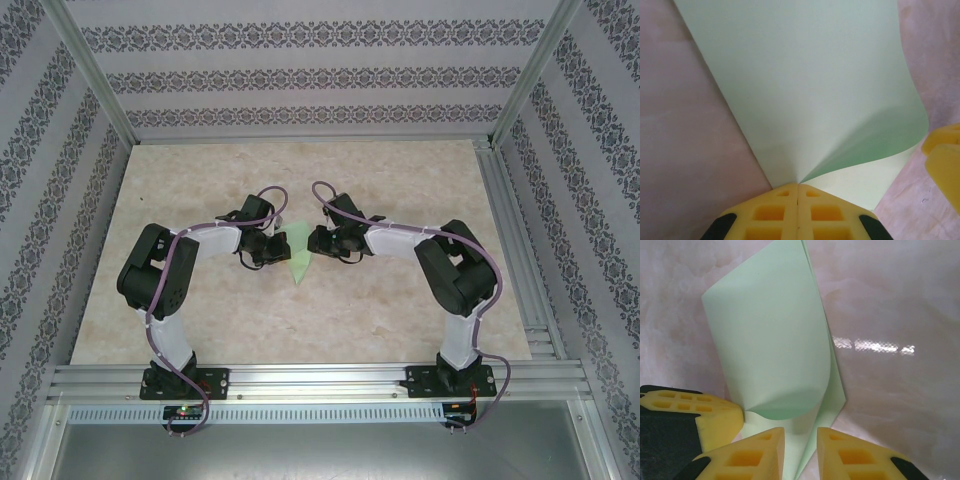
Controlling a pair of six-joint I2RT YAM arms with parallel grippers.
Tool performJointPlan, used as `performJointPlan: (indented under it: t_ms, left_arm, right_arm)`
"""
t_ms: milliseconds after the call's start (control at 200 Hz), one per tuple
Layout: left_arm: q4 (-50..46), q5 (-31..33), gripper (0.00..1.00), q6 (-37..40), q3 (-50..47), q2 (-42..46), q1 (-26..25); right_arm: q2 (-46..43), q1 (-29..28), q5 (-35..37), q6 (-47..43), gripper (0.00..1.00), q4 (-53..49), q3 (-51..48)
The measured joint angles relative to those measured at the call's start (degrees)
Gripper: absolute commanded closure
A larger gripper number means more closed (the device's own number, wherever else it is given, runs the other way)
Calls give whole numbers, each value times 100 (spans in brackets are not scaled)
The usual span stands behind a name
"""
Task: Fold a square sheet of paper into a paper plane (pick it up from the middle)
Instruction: Third fold the triangle at the center of the table.
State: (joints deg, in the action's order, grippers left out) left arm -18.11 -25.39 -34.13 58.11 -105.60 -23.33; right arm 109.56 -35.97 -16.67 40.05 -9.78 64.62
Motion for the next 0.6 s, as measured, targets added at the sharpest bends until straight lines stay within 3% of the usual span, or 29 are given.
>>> performJointPlan:
  t_ms: [285,599]
  left_arm:
    - [2,2,94,-2,-4,4,0]
    - [2,4,94,0,-9,11,0]
  right_arm:
    - [208,-31,-83,-111,81,-103,120]
    - [249,-55,-74,-129,74,-227,157]
